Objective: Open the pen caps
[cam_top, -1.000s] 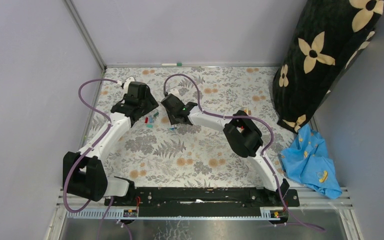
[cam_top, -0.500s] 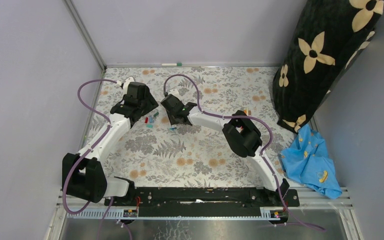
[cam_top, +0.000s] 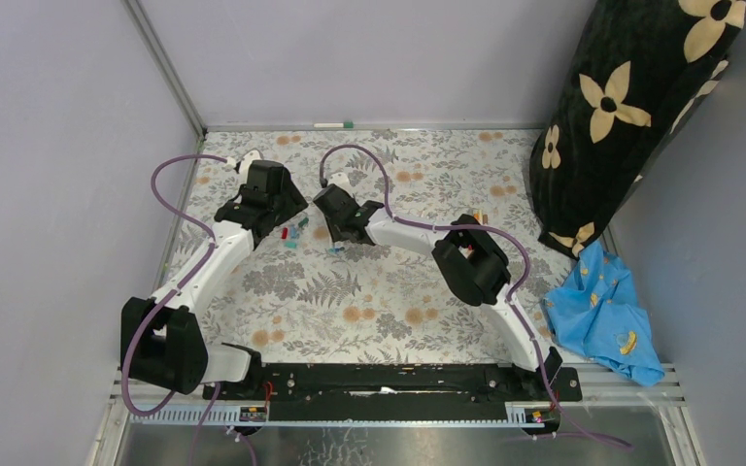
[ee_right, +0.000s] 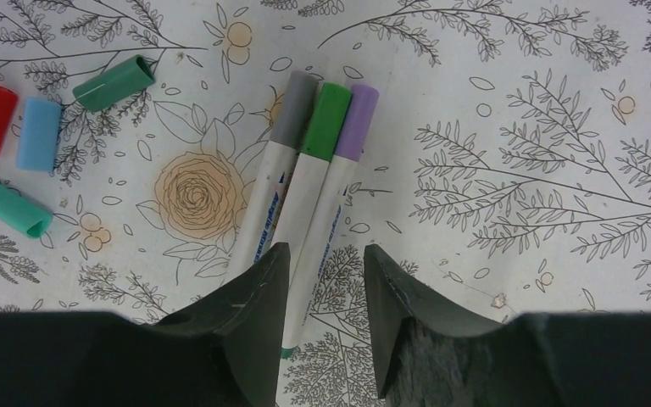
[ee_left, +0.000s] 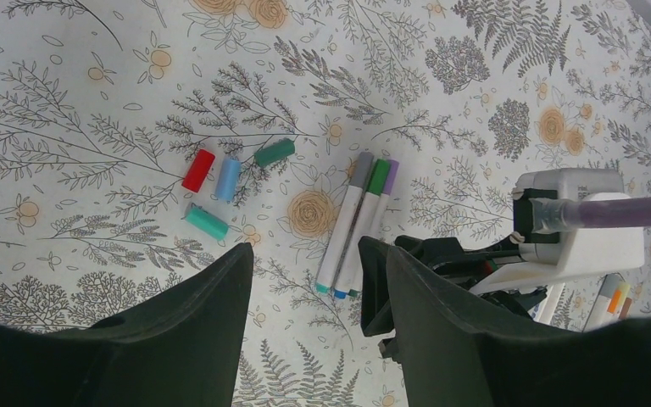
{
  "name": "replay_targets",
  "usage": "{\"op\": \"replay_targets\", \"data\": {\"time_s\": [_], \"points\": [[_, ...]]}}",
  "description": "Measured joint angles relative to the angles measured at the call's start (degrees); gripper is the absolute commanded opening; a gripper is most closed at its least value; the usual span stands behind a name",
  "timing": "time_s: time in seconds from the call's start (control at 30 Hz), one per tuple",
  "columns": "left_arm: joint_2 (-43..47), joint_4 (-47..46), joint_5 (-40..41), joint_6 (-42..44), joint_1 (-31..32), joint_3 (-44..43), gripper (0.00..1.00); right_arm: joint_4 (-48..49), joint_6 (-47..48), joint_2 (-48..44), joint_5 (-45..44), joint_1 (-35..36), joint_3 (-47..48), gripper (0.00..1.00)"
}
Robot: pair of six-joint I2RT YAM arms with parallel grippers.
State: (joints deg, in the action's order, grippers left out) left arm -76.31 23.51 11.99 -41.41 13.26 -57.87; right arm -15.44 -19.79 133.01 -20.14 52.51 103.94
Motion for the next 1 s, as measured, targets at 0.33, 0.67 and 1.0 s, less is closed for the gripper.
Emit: {"op": "replay_targets", "data": {"time_s": [0.33,0.67,1.0], "points": [[0.0,0.0,0.0,0.0,0.0,0.1,0.66,-0.5,-0.1,-0.6,-0.6,0.0,-2.7,0.44],[0.0,-0.1,0.0,0.0,0.0,0.2,0.66,-0.7,0.1,-0.6,-0.3,0.0,-2.7,0.10],[-0.1,-0.7,-0.7,-0.1,-0.6,0.4,0.72,-0.4,0.3,-2.5,-0.5,-0.1,-5.5,0.00]]}}
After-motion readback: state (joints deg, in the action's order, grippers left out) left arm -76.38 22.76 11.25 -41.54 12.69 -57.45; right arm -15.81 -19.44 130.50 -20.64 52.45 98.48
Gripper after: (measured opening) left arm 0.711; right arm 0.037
